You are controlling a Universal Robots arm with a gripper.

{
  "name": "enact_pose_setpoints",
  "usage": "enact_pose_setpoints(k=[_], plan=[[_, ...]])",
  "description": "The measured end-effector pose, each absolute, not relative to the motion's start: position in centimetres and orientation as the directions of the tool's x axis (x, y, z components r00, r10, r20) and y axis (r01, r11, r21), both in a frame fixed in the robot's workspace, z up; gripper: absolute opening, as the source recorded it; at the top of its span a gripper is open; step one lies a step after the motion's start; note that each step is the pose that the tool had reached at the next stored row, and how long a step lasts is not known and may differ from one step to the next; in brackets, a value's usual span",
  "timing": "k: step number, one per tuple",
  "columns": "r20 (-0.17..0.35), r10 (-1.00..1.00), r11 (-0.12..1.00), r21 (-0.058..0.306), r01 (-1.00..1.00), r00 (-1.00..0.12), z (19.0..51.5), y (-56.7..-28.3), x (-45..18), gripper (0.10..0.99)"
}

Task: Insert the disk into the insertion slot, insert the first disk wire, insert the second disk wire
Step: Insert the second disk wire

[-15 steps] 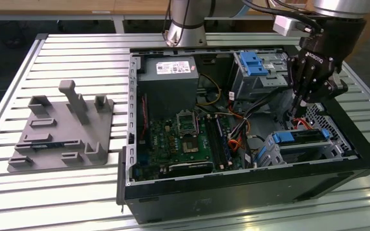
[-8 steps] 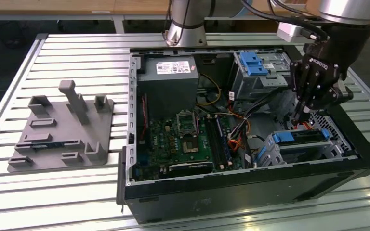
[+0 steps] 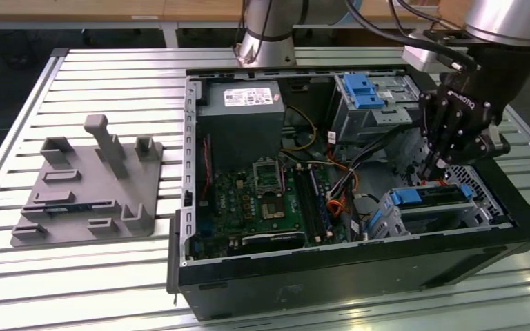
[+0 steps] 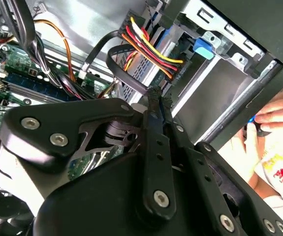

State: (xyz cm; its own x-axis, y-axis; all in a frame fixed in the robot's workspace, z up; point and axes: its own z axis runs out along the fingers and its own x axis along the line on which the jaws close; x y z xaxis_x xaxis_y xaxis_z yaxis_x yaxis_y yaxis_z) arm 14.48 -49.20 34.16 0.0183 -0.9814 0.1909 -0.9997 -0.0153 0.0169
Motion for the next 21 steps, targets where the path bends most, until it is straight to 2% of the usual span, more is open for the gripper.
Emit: enact_pose_setpoints(k=[10,21], plan=[[0.027,-0.999,-0.018,0.011,-1.000,0.018,34.2,-50.4,14.5,0.145],[0.006,-1.000,-0.018,0.011,-1.000,0.018,34.2,-51.3,14.5,0.145]])
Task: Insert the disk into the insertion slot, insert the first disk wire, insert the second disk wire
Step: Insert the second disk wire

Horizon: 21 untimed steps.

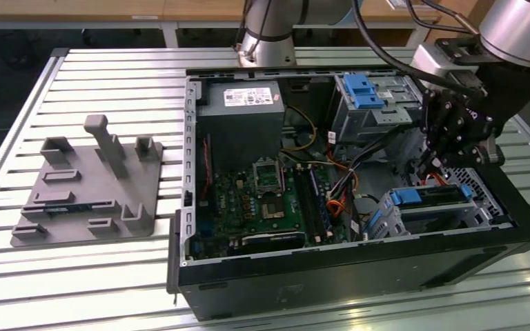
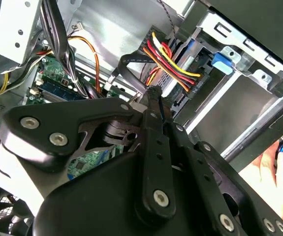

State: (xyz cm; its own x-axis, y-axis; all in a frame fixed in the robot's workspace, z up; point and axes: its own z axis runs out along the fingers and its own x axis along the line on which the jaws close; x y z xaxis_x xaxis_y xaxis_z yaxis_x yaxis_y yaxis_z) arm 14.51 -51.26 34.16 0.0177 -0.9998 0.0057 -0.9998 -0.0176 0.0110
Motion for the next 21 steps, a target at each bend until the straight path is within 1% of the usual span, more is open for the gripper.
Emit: enact_pose_setpoints(k=[5,12,21], plan=[[-0.014,-1.000,-0.017,0.011,-1.000,0.017,34.2,-51.8,14.7,0.145],[-0.020,-1.000,-0.016,0.011,-1.000,0.016,34.2,-52.9,14.7,0.145],[-0.040,-0.999,-0.015,0.010,-1.000,0.014,34.1,-54.1,14.7,0.145]])
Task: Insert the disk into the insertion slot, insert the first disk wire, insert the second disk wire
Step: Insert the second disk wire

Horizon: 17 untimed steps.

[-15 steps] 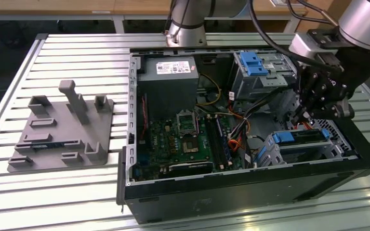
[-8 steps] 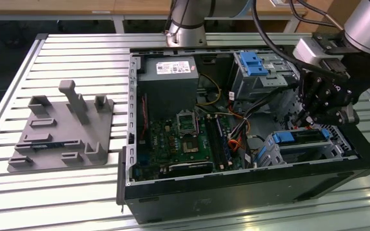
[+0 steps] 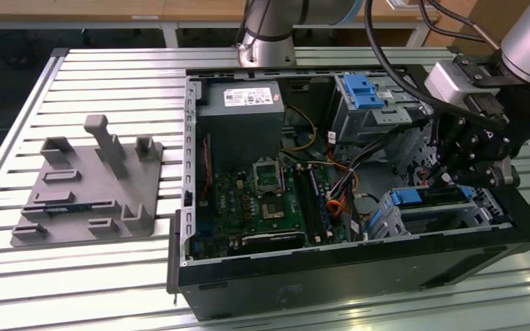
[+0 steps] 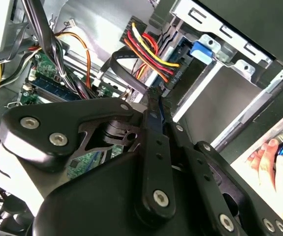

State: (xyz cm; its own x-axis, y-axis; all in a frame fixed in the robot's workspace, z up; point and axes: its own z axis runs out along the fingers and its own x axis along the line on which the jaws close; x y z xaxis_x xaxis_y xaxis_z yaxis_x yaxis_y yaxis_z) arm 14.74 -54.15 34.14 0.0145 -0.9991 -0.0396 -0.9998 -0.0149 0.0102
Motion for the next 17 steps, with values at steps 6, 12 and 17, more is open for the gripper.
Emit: enact_pose_setpoints(k=[6,12,17], plan=[[-0.040,-0.999,-0.015,0.010,-1.000,0.014,34.14,-54.21,14.74,0.145],[-0.040,-0.999,-0.015,0.010,-1.000,0.014,34.13,-54.45,14.80,0.145],[-0.040,-0.999,-0.015,0.010,-1.000,0.014,34.07,-54.60,14.81,0.145]])
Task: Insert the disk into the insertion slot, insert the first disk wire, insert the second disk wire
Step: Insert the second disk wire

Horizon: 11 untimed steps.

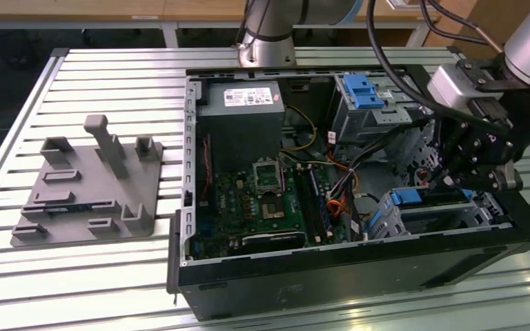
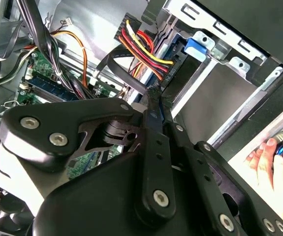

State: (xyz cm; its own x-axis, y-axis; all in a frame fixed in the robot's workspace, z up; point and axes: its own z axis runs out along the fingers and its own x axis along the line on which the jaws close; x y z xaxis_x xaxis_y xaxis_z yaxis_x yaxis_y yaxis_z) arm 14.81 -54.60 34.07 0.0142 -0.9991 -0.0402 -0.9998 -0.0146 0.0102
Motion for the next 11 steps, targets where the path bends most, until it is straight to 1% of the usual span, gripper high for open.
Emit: enact_pose_setpoints(k=[11], plan=[[-0.040,-0.999,-0.015,0.010,-1.000,0.014,33.79,-54.63,14.86,0.145]])
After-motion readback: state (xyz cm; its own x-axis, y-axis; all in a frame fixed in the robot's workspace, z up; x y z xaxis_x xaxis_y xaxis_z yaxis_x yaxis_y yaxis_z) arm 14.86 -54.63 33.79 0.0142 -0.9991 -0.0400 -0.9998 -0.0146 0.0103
